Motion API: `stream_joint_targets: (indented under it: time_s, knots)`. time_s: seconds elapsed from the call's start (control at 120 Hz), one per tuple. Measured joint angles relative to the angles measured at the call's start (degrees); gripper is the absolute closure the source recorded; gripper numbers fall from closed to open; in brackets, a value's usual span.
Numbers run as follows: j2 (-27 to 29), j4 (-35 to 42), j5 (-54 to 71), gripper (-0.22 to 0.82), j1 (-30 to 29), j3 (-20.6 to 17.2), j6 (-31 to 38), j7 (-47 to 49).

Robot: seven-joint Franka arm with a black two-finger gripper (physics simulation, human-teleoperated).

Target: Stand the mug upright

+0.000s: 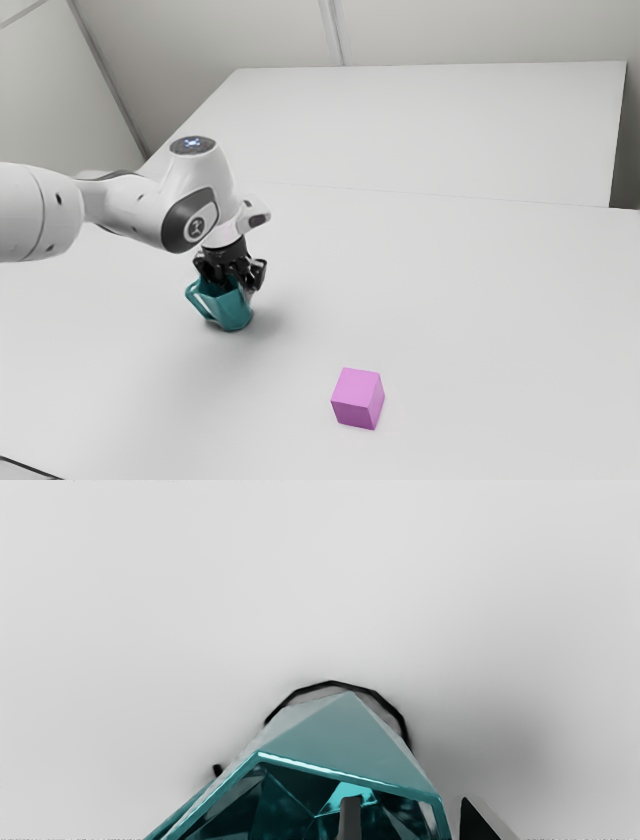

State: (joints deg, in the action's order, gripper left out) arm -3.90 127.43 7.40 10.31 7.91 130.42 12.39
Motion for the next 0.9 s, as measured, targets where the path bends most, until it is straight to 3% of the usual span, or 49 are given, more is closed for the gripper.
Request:
stream_joint_targets:
  time_s: [0.133, 0.308, 0.567, 0.9]
  knots:
    - [0.9, 0.0, -0.3, 0.25, 0.0, 0.0, -0.3, -0.2]
    - [3.3, -0.2, -0.4, 0.11, 0.2, -0.1, -0.8, -0.5]
    - [8.0, -4.3, -0.3, 0.03, 0.7, -0.3, -4.2, -1.1]
    - [8.4, -17.6, 0.0, 0.01, 0.8, -0.4, -19.4, -1.9]
